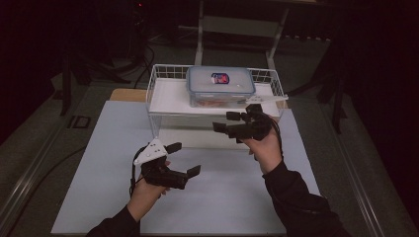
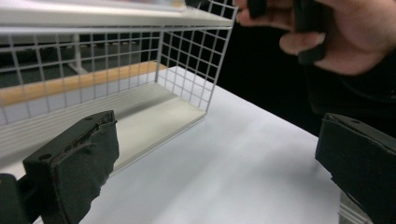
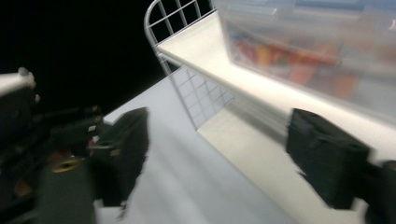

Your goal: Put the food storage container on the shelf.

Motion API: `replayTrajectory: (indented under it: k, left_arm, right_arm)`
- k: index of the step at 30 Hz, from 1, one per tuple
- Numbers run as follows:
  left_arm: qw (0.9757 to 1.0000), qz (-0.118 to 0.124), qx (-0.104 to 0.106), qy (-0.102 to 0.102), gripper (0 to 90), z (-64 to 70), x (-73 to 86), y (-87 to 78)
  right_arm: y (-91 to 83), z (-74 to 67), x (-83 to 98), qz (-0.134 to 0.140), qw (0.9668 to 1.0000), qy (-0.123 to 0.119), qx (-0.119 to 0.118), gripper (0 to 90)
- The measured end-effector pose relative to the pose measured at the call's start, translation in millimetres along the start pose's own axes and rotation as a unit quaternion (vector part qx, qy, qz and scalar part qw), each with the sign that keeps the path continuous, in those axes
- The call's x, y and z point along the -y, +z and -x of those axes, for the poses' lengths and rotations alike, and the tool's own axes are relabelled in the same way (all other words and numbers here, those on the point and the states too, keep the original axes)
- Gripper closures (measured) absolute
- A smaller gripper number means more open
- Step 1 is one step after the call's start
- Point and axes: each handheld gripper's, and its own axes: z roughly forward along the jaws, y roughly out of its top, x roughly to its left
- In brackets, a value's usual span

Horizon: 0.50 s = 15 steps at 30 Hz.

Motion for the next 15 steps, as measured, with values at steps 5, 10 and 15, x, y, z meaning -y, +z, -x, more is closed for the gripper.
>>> replayTrajectory:
  k: [5,10,15]
  left_arm:
    - [0.9998,-0.005,0.011,0.015,0.0,4.9,-4.8,-1.2]
    - [0.999,-0.016,0.025,0.034,0.0,13.5,-4.6,-4.8]
    - [0.9984,-0.023,0.028,0.044,0.0,14.4,-1.3,-8.9]
  right_arm:
    - [-8.6,-2.9,18.0,0.012,0.9998,-0.002,-0.017,15.4]
    - [-17.5,-9.7,44.1,0.027,0.9989,-0.027,-0.027,15.5]
    - [-21.1,-13.0,62.4,0.027,0.9982,-0.048,-0.023,15.2]
